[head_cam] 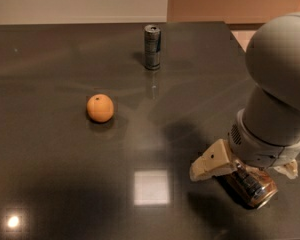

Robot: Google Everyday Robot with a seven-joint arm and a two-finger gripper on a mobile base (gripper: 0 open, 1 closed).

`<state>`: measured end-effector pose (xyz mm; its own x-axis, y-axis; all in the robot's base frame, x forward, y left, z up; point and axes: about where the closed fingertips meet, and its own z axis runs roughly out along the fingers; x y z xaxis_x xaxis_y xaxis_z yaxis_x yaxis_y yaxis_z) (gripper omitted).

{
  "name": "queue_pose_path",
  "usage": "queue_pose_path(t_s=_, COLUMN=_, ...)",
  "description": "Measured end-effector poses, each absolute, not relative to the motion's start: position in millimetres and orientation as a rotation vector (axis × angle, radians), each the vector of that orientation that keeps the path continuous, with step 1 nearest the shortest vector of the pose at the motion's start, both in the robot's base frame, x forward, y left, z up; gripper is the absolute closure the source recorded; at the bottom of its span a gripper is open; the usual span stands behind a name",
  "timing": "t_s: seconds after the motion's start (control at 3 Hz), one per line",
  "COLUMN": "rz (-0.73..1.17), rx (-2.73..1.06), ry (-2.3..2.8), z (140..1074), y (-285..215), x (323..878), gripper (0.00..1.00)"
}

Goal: Place orange can upright

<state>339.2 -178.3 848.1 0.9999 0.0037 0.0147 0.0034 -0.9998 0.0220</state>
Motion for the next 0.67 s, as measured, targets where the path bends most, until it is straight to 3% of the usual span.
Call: queue_pose_path(t_s=0.67, rz=-0.033, rx=3.122, ry=0.198, z=841.7, y=-177.9, x=339.9, gripper=0.00)
